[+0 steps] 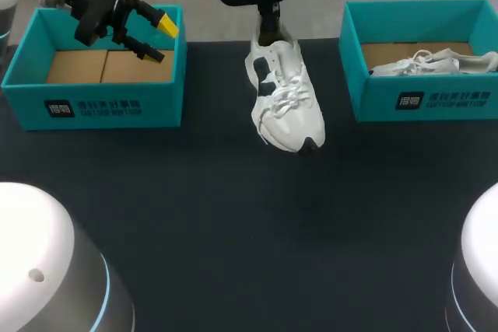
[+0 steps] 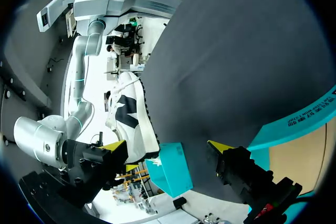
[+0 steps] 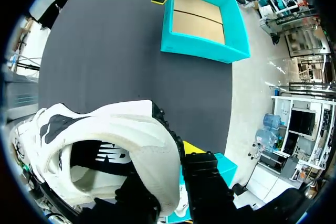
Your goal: Take the shoe out of the shoebox, open the shoe tongue, remove and reinsert the insole, then place the shoe into the shoebox
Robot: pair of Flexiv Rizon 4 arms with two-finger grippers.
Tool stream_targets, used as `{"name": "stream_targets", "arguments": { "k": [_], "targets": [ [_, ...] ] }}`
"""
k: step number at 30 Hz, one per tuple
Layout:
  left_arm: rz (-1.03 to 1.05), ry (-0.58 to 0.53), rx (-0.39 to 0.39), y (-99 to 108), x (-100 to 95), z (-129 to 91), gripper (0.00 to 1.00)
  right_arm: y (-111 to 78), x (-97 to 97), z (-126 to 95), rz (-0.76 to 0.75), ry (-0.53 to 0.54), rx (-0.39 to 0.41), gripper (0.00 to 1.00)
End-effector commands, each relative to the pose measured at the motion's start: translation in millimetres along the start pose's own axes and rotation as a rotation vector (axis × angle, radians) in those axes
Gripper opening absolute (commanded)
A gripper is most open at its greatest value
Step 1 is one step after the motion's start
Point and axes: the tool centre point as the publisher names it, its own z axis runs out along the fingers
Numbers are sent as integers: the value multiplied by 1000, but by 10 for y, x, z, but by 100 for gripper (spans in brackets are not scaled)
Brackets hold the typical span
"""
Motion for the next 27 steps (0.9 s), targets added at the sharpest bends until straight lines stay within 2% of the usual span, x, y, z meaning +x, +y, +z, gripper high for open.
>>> {"name": "stream_targets", "arguments": {
  "k": [1, 13, 21, 27],
  "targets": [
    [1, 2, 2, 3, 2, -6, 100, -15, 28, -72, 0, -4, 0, 0],
    [1, 2, 2, 3, 2, -6, 100, -31, 23, -86, -25, -3, 3, 0],
    [1, 2, 2, 3, 2, -6, 100, -599, -330, -17, -4, -22, -16, 0],
    [1, 2, 2, 3, 2, -6, 100, -1037, -576, 141, -8, -19, -2, 0]
  ]
}}
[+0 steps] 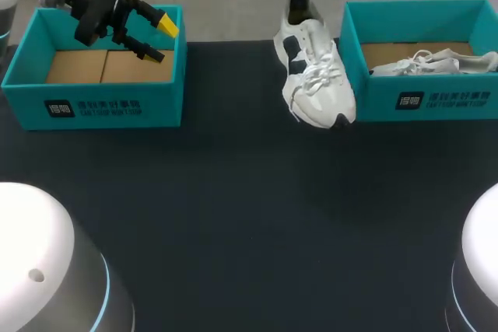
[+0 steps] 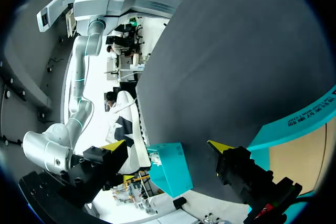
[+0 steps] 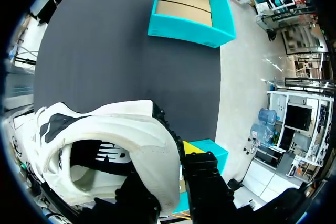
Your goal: Take the shoe out of the shoebox, open the shoe tongue, remove and reinsert the insole, then place the shoe into the shoebox
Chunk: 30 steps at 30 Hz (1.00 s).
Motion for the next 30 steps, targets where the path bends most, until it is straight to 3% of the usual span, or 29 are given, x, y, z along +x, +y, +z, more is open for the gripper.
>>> {"name": "stream_targets", "arguments": {
  "k": [1, 3, 11, 16, 30],
  "targets": [
    [1, 2, 2, 3, 2, -6, 100, -396, -124, 154, -6, 20, -31, 0],
    [1, 2, 2, 3, 2, -6, 100, -540, -204, 229, 8, 34, 11, 0],
    [1, 2, 2, 3, 2, -6, 100, -1007, -508, 400, 85, 34, 57, 0],
    [1, 2, 2, 3, 2, -6, 100, -1244, -571, 468, 121, 38, 67, 0],
    [1, 2, 2, 3, 2, -6, 100, -1244, -571, 468, 121, 38, 67, 0]
  ]
}}
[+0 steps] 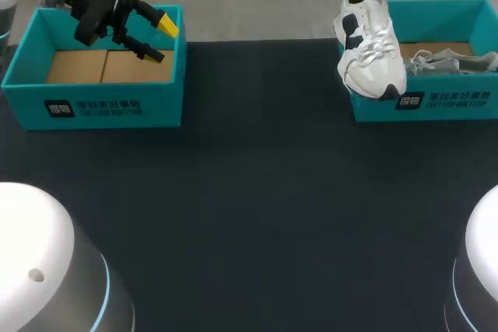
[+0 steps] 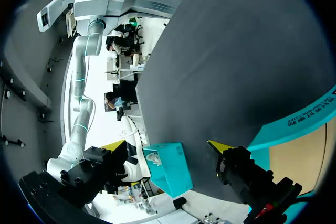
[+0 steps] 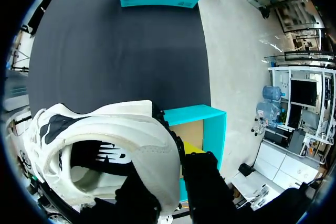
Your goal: Take the shoe out of the shoebox, open the shoe tongue, remove and reinsert the insole, then place the shoe into the shoebox
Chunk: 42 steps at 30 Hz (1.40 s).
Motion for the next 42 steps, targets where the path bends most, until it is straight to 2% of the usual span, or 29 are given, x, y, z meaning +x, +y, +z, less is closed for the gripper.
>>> {"name": "stream_targets", "arguments": {
  "k": [1, 4, 7, 10, 15, 19, 26, 30, 36, 42],
  "targets": [
    [1, 2, 2, 4, 2, -6, 100, -12, 5, -18, -1, -1, -2, 0],
    [1, 2, 2, 4, 2, -6, 100, -12, 5, -18, -1, -1, -2, 0],
    [1, 2, 2, 4, 2, -6, 100, -166, -39, 20, -38, -29, -21, 0],
    [1, 2, 2, 4, 2, -6, 100, -342, -135, 60, -53, -33, -26, 0],
    [1, 2, 2, 4, 2, -6, 100, -646, -331, 192, -57, -46, 48, 0],
    [1, 2, 2, 4, 2, -6, 100, -914, -508, 304, -51, -48, 77, 0],
    [1, 2, 2, 4, 2, -6, 100, -1403, -867, 552, 60, -20, 124, 0],
    [1, 2, 2, 4, 2, -6, 100, -1637, -997, 624, 129, -15, 150, 0],
    [1, 2, 2, 4, 2, -6, 100, -1832, -1121, 738, 179, 10, 185, 0],
    [1, 2, 2, 4, 2, -6, 100, -1964, -1128, 800, 225, 25, 200, 0]
  ]
}}
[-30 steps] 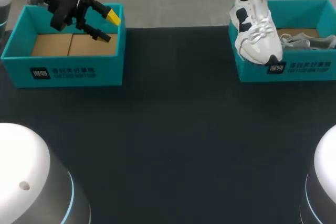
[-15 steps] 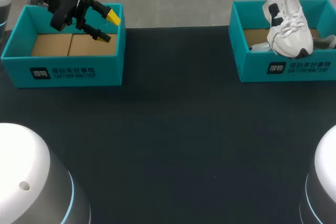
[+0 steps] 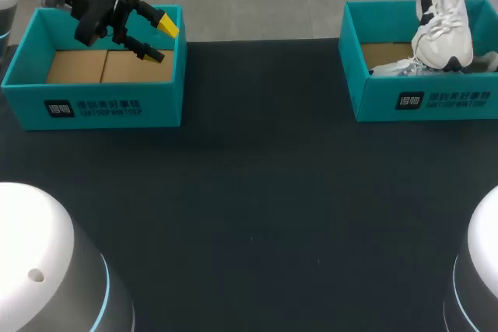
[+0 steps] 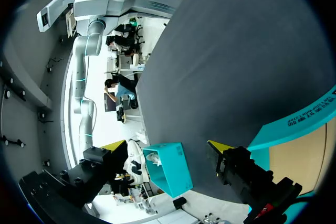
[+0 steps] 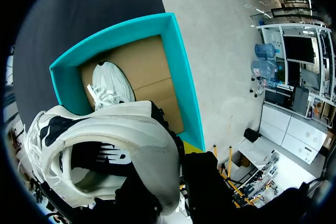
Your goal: Take the shoe out of the shoebox, open the shoe tongue, remove and reinsert the insole, then place the shoe into the shoebox
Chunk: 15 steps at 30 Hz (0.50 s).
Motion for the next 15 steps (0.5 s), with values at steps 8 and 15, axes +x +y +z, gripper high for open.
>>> {"name": "stream_targets", "arguments": {
  "k": [8, 15],
  "targets": [
    [1, 2, 2, 3, 1, -6, 100, -255, -35, 103, 255, 92, 19, 0],
    [1, 2, 2, 3, 1, -6, 100, -255, 33, 66, 541, 93, 52, 0]
  ]
}}
